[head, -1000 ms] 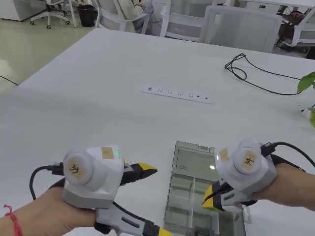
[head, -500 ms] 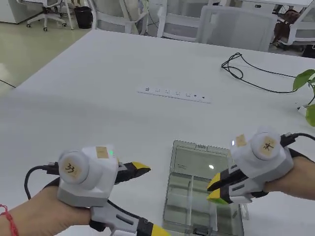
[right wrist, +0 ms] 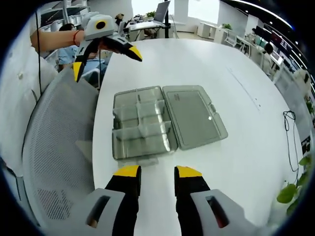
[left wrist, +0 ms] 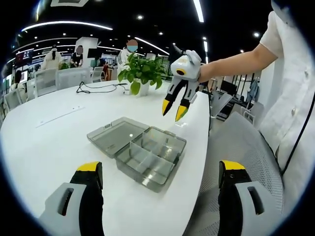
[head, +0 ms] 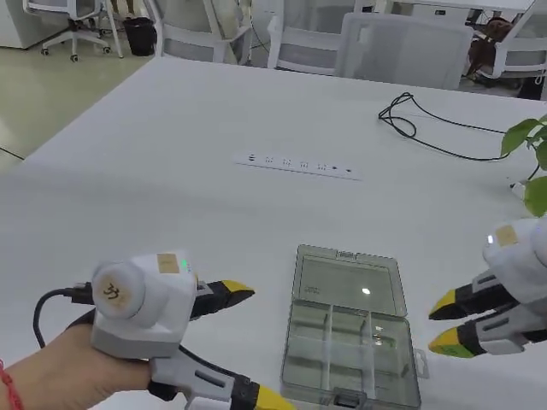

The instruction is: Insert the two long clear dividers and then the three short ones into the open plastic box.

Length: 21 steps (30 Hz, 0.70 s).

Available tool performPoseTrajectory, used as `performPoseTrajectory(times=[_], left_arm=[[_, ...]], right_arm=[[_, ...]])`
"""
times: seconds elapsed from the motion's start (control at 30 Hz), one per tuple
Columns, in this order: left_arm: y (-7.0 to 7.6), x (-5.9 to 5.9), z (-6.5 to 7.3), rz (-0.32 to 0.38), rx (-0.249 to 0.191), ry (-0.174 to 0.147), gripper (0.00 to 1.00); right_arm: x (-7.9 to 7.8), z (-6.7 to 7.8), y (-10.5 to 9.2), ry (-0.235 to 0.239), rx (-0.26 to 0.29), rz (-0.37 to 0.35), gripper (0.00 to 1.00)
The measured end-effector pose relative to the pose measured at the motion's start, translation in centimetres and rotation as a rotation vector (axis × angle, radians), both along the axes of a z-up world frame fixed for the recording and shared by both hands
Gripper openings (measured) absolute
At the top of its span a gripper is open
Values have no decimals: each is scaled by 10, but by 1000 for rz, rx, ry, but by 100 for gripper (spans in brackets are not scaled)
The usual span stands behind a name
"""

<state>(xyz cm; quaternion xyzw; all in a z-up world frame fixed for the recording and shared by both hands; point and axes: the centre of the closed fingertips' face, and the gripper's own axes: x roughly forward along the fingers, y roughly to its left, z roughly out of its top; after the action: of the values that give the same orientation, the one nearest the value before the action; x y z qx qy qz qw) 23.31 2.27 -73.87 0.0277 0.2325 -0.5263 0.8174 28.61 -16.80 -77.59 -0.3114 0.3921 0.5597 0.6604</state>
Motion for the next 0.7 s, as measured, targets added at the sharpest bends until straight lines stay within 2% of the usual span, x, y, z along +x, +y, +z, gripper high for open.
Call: performPoseTrajectory(times=[0.17,0.37,0.53,0.7], left_arm=[[1,0,0,4,3,-1,100],[2,1,1,12,3,2,100],[3,0,1,17,8,5,100],[4,0,2,20,15,5,100]], right_arm=[[-19,-16,-46,19,-117,41,34],[-30,-34,-89,41,-214,70,40],[-28,-44,-108,35,-269,92,42],[-26,-54,-119,32,-304,117,43]])
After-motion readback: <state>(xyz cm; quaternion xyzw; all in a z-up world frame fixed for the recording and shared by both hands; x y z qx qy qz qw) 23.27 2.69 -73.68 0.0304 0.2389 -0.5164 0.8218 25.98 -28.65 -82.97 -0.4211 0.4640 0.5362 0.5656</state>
